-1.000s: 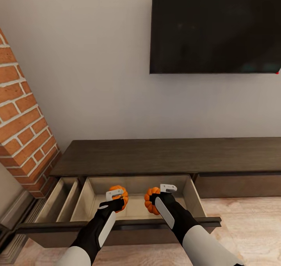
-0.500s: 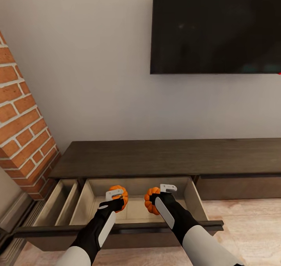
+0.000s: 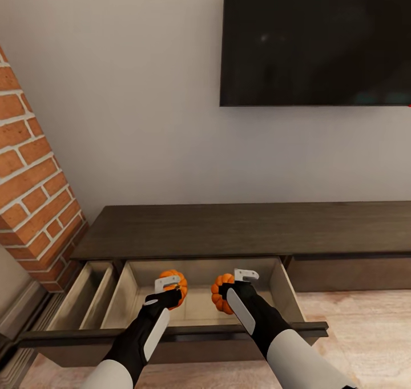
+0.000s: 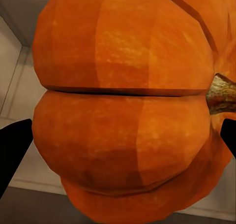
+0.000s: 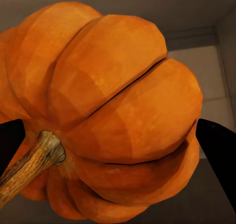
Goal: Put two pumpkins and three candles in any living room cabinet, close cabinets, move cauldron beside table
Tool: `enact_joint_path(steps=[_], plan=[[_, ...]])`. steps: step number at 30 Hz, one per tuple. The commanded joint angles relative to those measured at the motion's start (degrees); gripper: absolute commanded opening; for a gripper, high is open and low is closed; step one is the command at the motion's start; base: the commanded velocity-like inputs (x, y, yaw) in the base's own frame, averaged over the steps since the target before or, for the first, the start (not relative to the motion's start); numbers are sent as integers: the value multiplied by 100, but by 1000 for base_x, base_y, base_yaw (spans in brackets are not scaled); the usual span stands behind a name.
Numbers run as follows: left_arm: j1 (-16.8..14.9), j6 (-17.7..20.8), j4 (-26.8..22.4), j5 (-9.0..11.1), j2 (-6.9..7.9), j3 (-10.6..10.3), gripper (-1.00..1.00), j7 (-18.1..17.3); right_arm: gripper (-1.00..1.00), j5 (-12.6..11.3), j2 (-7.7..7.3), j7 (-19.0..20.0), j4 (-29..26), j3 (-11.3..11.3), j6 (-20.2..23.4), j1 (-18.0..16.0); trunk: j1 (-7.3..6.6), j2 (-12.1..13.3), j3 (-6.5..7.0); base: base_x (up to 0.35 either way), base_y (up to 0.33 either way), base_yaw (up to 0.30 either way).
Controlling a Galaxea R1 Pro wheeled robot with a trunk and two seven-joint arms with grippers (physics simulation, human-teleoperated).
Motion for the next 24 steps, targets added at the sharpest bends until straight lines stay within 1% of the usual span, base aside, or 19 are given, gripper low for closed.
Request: enact_joint_path(steps=[1,19,22,24], plan=[[-3,21,-12,43,6,-28,-100,69,-100,-33,0,-46,-7,14,13,-5,21,-44,-23,0,0,0],[-3,-1,32,44,19,-10,-100,61,-100,-17,0,-42,-8,15,10,-5,417,-766,-347,0,0,0],[-3,-11,32,44,19,-32,-100,65,-100,-16,0,-44,-8,16,5,-5,417,-766,-347,0,0,0],[-3,-107,32,44,19,-49,-100,68,-100,-14,0,-43,-8,21,5,-5,417,-766,-347,0,0,0]])
